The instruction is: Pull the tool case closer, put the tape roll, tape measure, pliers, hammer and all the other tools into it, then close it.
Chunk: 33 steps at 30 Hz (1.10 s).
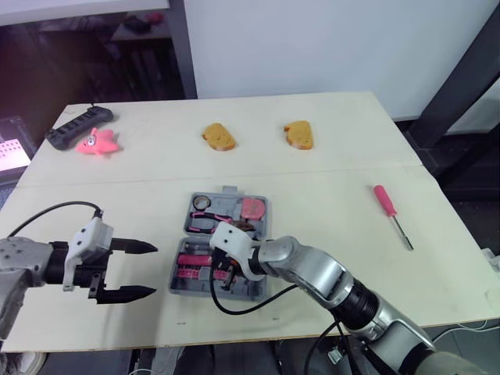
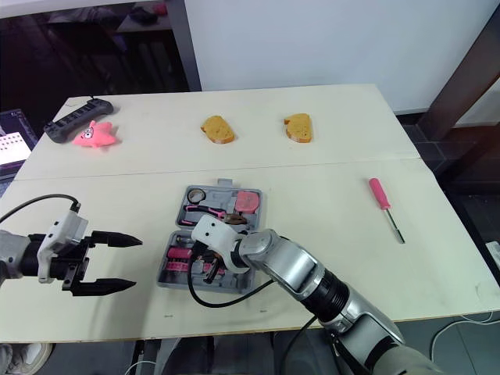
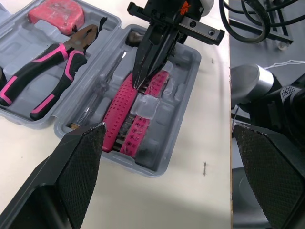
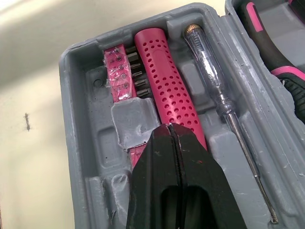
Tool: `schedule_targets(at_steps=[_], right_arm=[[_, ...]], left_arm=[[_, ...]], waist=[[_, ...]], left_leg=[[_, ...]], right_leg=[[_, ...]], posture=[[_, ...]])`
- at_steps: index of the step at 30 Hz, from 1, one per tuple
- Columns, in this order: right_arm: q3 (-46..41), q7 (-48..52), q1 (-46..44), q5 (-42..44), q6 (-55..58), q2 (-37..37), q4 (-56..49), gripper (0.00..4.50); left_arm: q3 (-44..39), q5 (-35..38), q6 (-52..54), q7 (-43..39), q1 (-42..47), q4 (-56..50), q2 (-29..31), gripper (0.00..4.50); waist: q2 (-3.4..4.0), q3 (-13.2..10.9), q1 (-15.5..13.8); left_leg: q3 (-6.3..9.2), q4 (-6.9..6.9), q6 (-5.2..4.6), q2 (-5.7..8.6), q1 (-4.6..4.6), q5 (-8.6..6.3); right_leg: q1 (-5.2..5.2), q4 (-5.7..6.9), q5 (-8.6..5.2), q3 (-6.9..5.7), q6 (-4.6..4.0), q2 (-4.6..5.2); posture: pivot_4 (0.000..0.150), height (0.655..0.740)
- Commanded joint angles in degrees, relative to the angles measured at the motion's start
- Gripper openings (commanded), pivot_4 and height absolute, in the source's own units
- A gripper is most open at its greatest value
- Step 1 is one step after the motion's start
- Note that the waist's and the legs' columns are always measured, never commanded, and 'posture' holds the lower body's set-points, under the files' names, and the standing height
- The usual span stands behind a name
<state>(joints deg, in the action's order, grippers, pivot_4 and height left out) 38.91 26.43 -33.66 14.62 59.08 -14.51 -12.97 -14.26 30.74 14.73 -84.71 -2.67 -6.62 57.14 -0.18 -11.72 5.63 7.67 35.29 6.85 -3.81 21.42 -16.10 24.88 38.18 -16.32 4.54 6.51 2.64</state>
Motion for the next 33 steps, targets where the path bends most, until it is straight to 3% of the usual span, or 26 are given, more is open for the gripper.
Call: schedule_targets(at_steps=[1, 18, 33], right_arm=[[-1.8, 0.3, 0.1, -0.7, -1.2, 1.3, -0.1, 0.01], [-2.3, 0.8, 2.5, -3.5, -0.3, 2.2, 2.5, 0.01], [-2.9, -2.3, 6.8, -2.8, 17.8, 5.6, 11.5, 0.01]], left_arm=[[-1.0, 0.7, 0.2, -0.1, -0.3, -0.5, 0.3, 4.50], [-1.1, 0.7, 0.4, 0.2, -0.4, -0.6, 0.3, 4.50], [-1.5, 0.9, 0.9, 0.6, -1.0, -1.4, 0.4, 4.50]], waist=[[0.00, 0.0, 0.0], [-0.02, 0.0, 0.0], [-0.34, 1.1, -0.2]], left_leg=[[0.00, 0.00, 0.00, 0.00, 0.00, 0.00], [0.00, 0.01, 0.00, 0.00, -0.03, 0.00], [-0.01, -0.05, 0.00, 0.00, -0.53, -0.01]], right_leg=[[0.00, 0.00, 0.00, 0.00, 0.00, 0.00], [-0.03, 0.00, 0.00, 0.00, 0.00, 0.00], [-0.55, -0.08, -0.02, 0.00, 0.00, 0.01]], posture=[[0.150, 0.7400], [0.150, 0.7400], [0.150, 0.7400]])
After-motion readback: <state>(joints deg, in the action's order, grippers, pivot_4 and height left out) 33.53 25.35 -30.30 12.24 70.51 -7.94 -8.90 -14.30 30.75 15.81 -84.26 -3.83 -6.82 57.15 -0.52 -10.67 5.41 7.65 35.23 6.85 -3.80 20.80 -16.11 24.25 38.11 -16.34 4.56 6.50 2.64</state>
